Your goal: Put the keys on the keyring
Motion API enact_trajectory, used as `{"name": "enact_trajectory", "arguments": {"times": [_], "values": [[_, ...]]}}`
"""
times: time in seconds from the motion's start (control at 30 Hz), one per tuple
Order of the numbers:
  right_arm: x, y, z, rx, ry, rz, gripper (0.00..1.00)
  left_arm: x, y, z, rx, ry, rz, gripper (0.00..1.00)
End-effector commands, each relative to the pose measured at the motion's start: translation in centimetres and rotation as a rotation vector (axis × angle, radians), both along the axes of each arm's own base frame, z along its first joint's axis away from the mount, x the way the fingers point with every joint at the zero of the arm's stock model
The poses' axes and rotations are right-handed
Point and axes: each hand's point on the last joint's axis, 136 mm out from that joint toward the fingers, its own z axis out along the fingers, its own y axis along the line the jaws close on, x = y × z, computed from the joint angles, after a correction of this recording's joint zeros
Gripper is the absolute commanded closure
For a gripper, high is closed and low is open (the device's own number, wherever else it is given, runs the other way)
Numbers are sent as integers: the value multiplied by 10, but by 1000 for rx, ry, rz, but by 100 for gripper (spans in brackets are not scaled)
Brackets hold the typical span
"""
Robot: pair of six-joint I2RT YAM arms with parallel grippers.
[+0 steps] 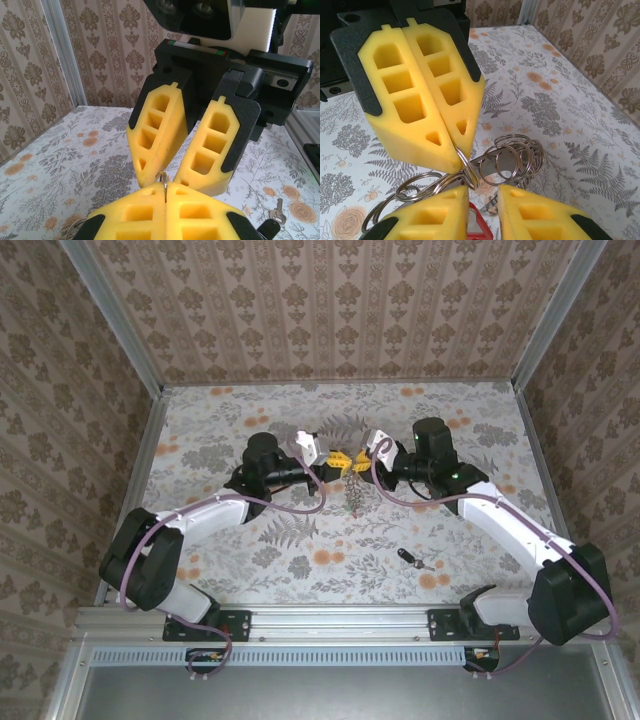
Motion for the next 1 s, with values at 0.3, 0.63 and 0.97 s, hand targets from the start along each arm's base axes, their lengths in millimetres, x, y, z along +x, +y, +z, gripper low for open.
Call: {"name": "enact_trajectory", "arguments": {"times": [0.3, 0.63, 0.97], "values": [[-5, 11, 26, 93, -53, 144, 76, -12, 4, 29, -67, -51, -59, 100], [-5, 7, 24, 75, -52, 145, 75, -10, 6, 31, -71, -57, -43, 100], [-6, 6, 26, 63, -80, 153, 73, -12, 6, 30, -65, -51, -55, 100]]}}
